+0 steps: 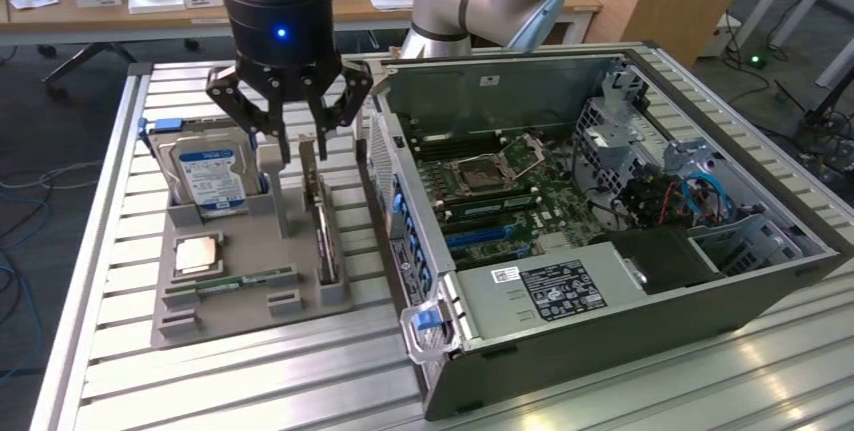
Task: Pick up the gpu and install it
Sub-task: 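Pick up the gpu and move the gpu toward the slot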
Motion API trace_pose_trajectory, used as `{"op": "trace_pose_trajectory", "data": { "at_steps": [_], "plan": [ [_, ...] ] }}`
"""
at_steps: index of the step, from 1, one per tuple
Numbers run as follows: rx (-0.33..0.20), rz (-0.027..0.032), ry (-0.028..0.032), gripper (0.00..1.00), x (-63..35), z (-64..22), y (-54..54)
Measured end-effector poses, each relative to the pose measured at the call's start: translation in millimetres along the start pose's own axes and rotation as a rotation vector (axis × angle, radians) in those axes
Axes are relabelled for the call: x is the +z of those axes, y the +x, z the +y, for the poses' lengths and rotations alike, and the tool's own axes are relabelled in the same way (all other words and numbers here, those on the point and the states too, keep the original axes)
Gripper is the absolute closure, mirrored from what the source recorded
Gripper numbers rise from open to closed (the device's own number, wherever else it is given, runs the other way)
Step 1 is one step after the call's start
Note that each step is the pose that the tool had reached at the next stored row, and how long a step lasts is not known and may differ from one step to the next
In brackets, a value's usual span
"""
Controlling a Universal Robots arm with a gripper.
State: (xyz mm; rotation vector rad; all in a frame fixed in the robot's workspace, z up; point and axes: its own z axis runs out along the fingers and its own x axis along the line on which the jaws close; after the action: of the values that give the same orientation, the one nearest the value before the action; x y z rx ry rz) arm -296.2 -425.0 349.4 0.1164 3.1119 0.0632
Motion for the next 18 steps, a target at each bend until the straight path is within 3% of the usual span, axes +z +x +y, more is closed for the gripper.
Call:
{"op": "trace_pose_trajectory", "data": {
  "at_steps": [18],
  "plan": [
    [0.000,-0.0001,-0.0004,0.58,4.9,-0.2,0.1]
  ]
}}
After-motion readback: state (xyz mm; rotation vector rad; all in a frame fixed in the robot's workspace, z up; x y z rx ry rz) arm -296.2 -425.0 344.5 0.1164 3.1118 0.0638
